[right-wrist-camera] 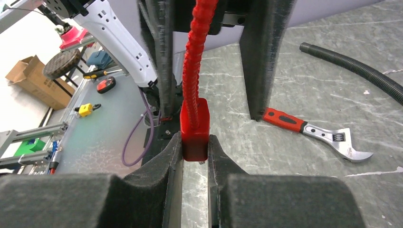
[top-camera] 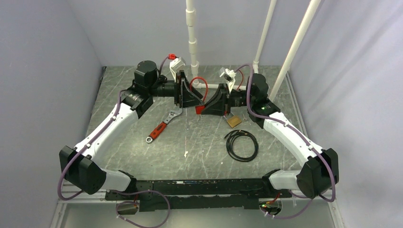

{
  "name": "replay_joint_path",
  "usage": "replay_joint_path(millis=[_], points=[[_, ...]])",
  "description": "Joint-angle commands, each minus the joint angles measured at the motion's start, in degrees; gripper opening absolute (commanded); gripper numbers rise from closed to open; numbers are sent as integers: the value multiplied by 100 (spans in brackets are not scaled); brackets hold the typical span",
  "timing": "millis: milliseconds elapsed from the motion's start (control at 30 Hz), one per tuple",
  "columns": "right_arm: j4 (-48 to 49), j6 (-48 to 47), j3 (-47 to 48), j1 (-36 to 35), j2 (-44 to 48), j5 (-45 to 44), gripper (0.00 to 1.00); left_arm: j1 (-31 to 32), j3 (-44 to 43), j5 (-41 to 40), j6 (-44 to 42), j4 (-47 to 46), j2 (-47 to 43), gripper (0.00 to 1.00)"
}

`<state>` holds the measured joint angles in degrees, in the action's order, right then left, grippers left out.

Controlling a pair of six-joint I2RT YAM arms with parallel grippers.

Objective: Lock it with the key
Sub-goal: Lock the lock.

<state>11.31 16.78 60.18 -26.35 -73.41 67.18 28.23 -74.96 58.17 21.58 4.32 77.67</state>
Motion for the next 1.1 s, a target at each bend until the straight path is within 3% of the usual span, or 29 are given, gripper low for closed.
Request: replay_joint_path(millis=[0,200,267,400,500,767,1067], points=[[384,171,296,-19,0,118,0,42,-52,81,198,-377,67,49],[467,400,310,-11,-23,105,0,42,97,334,529,-853,52,3],[553,559,301,-3,-32,113,4,28,121,314,623,-876,19,0],[922,961,131,87,12,192,48,-111,203,329,987,-1222,-70,0],[1106,985,-61,121,71,105,66,-184,222,430,1343,-1545,-55,0],[1533,1255,64,20,-207,132,69,-182,161,604,1582,-1784,42,0],[1828,1482,189,-85,-431,211,58,-160,150,633,1459,-1621,81,0]])
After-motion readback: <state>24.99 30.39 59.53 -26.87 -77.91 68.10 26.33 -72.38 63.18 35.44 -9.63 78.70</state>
